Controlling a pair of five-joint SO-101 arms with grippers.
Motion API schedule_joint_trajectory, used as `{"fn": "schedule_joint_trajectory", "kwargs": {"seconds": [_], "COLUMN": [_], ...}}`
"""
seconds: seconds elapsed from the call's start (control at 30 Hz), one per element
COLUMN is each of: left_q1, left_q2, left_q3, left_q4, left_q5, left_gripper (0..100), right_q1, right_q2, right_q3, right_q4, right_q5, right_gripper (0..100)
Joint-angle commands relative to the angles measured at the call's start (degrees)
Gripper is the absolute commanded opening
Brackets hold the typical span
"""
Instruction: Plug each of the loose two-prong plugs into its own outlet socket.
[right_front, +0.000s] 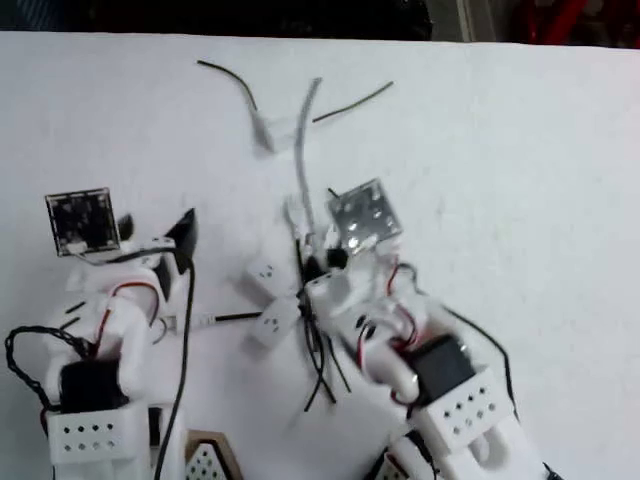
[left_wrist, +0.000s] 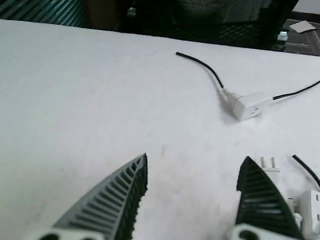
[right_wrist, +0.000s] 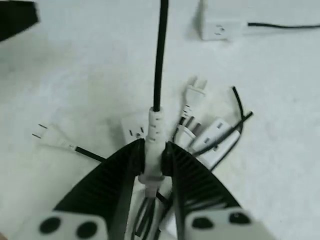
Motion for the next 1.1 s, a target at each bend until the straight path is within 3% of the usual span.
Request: {"fn": "schedule_joint_trajectory", "kwargs": {"seconds": [0.0,0.17,0.7,0.9,1.07], "left_q1": [4.18,8.92,28.97,23.69,16.04], "left_q2": [-1.36,-1.54,-11.38,-11.30,-11.12], "left_q3": [1.41,1.67,-2.29,-2.29,-2.11], "left_q4": [-4.31,-4.22,10.81,11.16,11.43], "left_q5": [1.67,1.41,-7.03,-7.21,-8.79], "left_gripper": [29,29,29,29,29], "right_q1": [-7.16,-13.32,-13.76,-12.18,-4.97], "right_q2": [-4.62,-7.25,-7.25,-7.25,-7.16], "right_q3": [2.11,5.10,5.27,5.27,5.27], "right_q4": [-4.62,-5.58,-5.23,-5.05,-5.05], "right_q5": [-0.70,-0.44,-0.44,-0.44,-0.44], "right_gripper": [1.7,1.7,1.7,1.7,1.7]}}
